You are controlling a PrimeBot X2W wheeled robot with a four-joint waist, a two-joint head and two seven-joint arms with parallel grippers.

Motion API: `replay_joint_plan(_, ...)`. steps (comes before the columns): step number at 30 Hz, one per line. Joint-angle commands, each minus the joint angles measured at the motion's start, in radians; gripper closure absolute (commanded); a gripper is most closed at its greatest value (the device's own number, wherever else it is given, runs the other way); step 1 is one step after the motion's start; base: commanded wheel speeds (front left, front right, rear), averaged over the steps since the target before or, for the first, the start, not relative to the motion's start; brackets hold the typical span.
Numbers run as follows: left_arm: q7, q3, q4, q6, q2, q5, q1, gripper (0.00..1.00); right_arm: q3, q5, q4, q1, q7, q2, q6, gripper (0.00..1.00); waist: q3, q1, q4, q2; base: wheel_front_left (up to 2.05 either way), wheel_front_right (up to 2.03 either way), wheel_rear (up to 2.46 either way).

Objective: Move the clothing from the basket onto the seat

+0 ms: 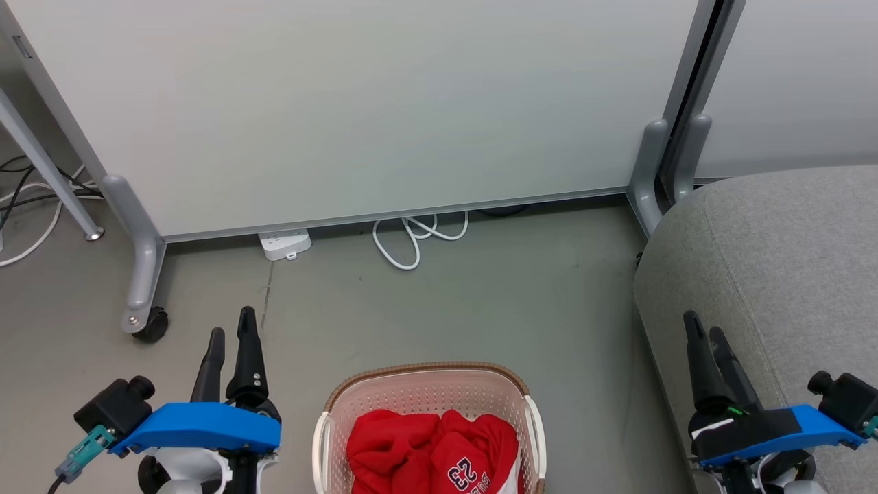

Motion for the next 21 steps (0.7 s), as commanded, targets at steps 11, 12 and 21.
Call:
replay_joint_plan(11, -0.041, -0.037, -0.001, 0.009, 0.009, 0.174, -0.03, 0.0, 0.012, -0.186, -0.004, -0.008, -0.041, -0.009, 0.002, 0.0, -0.004, 0.0, 0.004, 0.0, 0.0, 0.0, 0.0)
replay_joint_plan(12, -0.044, -0.039, 0.0, 0.009, 0.009, 0.187, -0.03, 0.0, 0.012, -0.2, -0.003, -0.007, -0.045, -0.009, 0.002, 0.0, -0.005, 0.0, 0.005, 0.0, 0.0, 0.0, 0.0)
replay_joint_plan(21, -0.069, -0.056, 0.013, 0.005, 0.009, 0.299, -0.029, 0.0, 0.017, -0.316, 0.006, -0.004, -0.069, -0.008, 0.002, 0.0, -0.007, 0.0, 0.011, 0.0, 0.0, 0.0, 0.0)
